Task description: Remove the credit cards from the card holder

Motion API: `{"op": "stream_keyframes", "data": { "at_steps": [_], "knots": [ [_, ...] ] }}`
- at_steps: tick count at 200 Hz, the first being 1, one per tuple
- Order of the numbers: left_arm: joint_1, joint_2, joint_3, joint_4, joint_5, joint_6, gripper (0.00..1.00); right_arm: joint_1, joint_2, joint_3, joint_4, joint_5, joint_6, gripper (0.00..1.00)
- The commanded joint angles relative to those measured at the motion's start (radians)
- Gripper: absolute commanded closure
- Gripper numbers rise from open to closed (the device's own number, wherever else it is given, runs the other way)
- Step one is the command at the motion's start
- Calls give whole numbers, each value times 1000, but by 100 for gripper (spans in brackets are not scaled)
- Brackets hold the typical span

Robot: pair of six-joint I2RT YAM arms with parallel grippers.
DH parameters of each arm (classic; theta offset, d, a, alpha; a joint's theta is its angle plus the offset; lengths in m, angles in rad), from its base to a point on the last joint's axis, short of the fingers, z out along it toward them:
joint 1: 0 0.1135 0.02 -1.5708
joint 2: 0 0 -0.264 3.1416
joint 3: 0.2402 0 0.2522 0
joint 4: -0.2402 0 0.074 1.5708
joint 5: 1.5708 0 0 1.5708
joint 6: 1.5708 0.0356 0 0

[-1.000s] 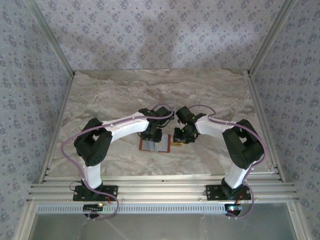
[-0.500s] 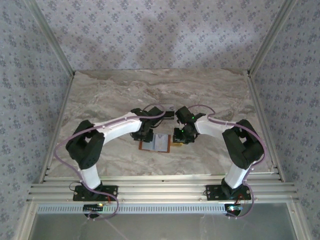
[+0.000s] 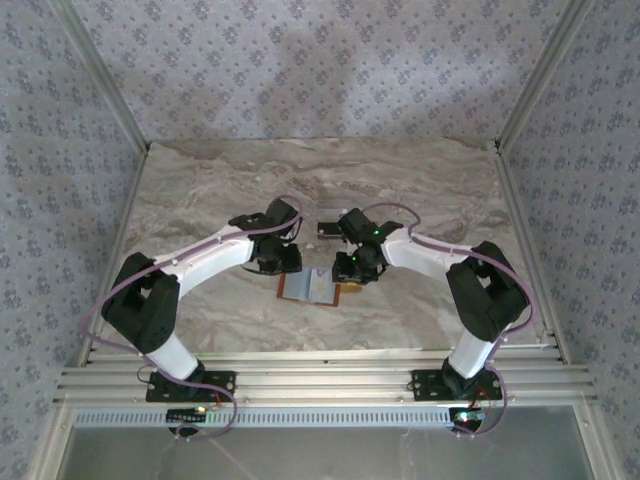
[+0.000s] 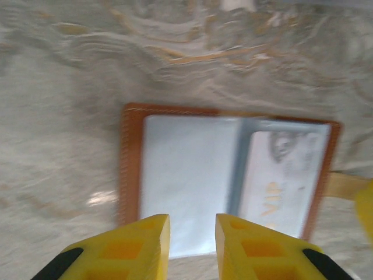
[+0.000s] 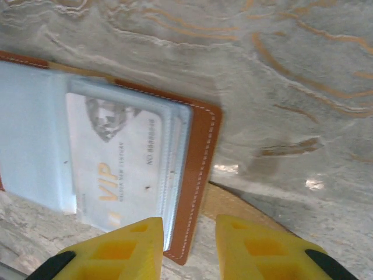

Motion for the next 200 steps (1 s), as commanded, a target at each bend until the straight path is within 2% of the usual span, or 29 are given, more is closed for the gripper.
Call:
{"op": "stream_keyframes", "data": {
  "at_steps": [1, 22, 67, 141, 200],
  "knots": [
    [17, 15, -34, 158, 179, -50, 73, 19, -7, 24, -5, 3, 56, 67],
    [17, 52, -39, 201, 225, -62, 73, 26, 17, 17, 21, 6, 103, 65],
    [19, 87, -60, 236, 244, -59, 73, 40, 91, 23, 61, 8, 136, 63],
    [19, 108, -81, 236, 235, -57, 74, 39, 152, 43, 25, 49, 94, 70],
    [19, 134, -90, 230, 240, -46, 80, 34, 156, 51, 13, 45, 78, 73]
  ]
}}
